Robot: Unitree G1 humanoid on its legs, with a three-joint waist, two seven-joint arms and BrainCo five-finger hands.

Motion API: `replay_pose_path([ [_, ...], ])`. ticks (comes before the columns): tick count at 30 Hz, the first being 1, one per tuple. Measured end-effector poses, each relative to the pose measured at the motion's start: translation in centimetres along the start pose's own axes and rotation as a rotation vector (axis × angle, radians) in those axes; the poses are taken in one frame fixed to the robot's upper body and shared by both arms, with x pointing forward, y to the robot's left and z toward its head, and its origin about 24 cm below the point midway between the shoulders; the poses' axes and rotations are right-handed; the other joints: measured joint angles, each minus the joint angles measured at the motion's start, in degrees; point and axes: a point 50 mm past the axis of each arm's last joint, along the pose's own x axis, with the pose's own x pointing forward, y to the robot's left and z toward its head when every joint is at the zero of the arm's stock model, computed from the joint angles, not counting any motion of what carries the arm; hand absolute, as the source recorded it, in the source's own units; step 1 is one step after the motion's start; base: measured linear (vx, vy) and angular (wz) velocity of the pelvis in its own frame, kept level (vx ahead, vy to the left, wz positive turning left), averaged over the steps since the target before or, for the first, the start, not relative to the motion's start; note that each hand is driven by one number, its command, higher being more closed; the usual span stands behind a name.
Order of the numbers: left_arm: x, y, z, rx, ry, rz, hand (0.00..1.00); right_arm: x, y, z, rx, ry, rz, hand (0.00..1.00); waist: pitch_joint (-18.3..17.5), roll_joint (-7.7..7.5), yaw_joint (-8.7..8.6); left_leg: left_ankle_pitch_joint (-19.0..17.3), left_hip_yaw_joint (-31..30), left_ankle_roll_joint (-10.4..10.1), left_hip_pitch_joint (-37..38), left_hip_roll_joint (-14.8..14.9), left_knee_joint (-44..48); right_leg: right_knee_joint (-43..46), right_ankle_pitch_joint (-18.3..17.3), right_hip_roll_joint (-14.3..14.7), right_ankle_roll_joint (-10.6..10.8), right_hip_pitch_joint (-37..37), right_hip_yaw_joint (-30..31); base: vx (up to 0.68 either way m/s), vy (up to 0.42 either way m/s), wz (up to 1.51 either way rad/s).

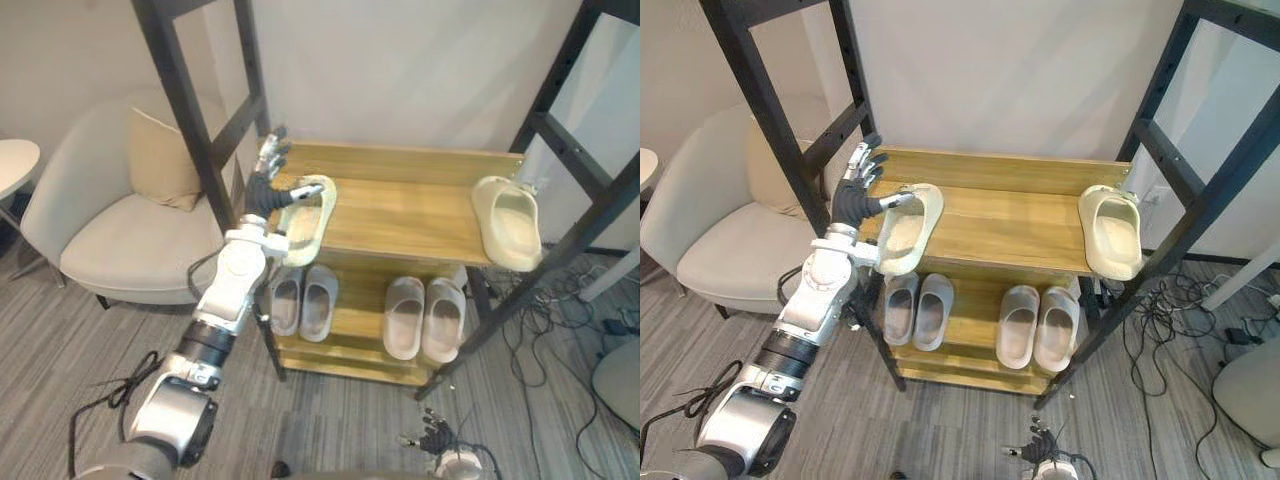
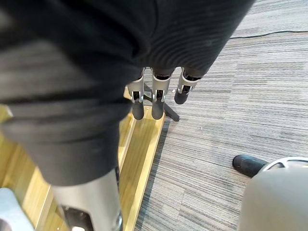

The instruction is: Organize the slippers on the shoe rack

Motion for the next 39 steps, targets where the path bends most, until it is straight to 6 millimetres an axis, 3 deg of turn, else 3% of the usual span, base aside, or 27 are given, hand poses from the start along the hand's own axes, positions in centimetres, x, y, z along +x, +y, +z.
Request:
replay_pose_path([
  [6, 1.9, 1.9, 0.5, 0.139, 0.009, 0.02, 0.0, 0.1, -0.2, 0.2, 0.017, -0.001, -0.004, 0.0, 1.5, 0.18, -0.66, 0.0, 0.0, -0.1, 0.0, 0.0, 0.0, -0.8, 0.1, 0.2, 0.1, 0.1, 0.2, 0.05, -0.015, -0.05],
  [14, 3.1, 2.7, 0.0, 0.308, 0.055, 0.018, 0.0, 0.1, -0.7, 0.3, 0.013, -0.011, -0.011, 0.0, 3.5, 0.86, -1.58, -0.4, 0.1, -0.3, -0.3, 0.3, 0.0, -0.2, -0.2, 0.3, -0.4, -0.9, 0.9, -0.02, 0.006, -0.02],
  [19, 2.9, 4.2, -1.0, 0.406, 0.11, 0.029, 0.0, 0.0, -0.8, 0.4, 0.016, -0.024, -0.015, 0.0, 3.6, 0.95, -2.04, -0.5, 1.3, -0.4, -1.5, 0.4, 0.0, 0.3, 0.1, 0.3, -0.1, -3.1, 2.4, -0.03, 0.013, -0.15],
  [29, 3.0, 5.0, -1.2, 0.521, 0.129, 0.013, 0.0, -0.1, -1.1, 0.1, 0.031, -0.019, -0.029, 0.0, 4.0, 1.73, -2.19, -0.5, 1.3, -0.4, -1.3, 0.7, 0.0, 0.3, 0.2, 0.6, 0.0, -3.0, 2.7, 0.0, 0.0, 0.0],
  [30, 3.1, 5.1, -1.3, 0.539, 0.139, 0.014, 1.0, -0.2, -1.1, 0.0, 0.031, -0.017, -0.029, 0.0, 4.1, 1.74, -2.19, -0.5, 1.3, -0.4, -1.3, 0.8, 0.0, 0.4, 0.2, 0.7, 0.0, -3.1, 2.7, 0.0, 0.0, 0.0],
  [39, 3.1, 5.4, -1.5, 0.649, 0.149, -0.018, 1.0, -0.4, -1.2, -0.6, 0.031, -0.001, -0.03, 0.0, 4.2, 2.06, -2.55, -0.5, 1.3, -0.4, -1.2, 0.9, 0.0, 0.4, 0.2, 0.9, -0.1, -3.1, 2.8, 0.0, -0.001, 0.0],
])
